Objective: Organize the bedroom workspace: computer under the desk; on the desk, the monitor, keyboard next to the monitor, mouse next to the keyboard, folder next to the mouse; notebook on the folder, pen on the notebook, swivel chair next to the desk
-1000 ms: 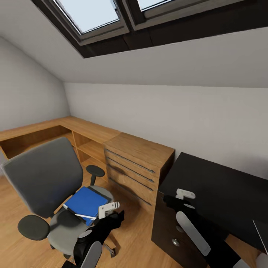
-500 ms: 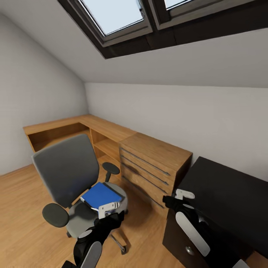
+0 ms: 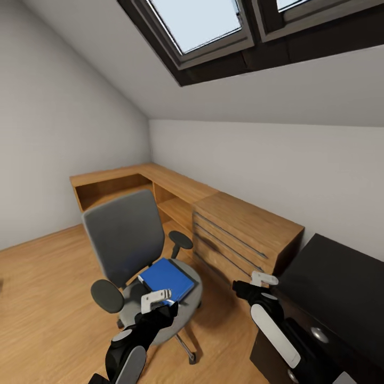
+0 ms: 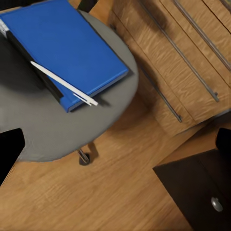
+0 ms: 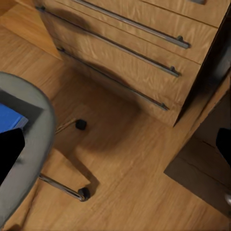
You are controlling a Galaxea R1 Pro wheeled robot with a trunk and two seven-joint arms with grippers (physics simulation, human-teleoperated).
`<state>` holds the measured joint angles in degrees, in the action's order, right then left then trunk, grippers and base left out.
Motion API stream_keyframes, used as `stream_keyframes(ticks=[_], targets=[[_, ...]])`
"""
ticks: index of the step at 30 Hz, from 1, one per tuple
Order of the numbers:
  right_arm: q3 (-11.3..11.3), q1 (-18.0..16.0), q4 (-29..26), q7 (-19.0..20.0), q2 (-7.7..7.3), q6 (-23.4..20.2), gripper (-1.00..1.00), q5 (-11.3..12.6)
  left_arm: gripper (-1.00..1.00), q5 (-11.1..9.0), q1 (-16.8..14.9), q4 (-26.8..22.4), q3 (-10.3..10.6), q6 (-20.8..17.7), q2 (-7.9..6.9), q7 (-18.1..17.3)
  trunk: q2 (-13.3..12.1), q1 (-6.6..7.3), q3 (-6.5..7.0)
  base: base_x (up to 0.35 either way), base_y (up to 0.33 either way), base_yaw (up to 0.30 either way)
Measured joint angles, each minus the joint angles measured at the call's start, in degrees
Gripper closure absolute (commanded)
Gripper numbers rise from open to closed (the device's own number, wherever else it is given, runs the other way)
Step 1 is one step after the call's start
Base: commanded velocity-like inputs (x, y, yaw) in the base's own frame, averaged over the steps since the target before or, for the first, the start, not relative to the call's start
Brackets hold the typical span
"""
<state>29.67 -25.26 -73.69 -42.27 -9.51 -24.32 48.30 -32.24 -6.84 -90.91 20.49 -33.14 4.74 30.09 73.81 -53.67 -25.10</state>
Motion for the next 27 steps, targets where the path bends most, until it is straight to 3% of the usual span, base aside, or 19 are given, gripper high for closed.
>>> stream_keyframes(ticks=[27], targets=[[0.0, 0.0, 0.9, 0.2, -0.04, 0.1, -1.0, -0.3, -1.0, 0.2, 0.0, 3.8, -0.3, 1.7, -0.1, 0.5, 0.0, 0.0, 0.77, 0.0, 0.0, 0.284]])
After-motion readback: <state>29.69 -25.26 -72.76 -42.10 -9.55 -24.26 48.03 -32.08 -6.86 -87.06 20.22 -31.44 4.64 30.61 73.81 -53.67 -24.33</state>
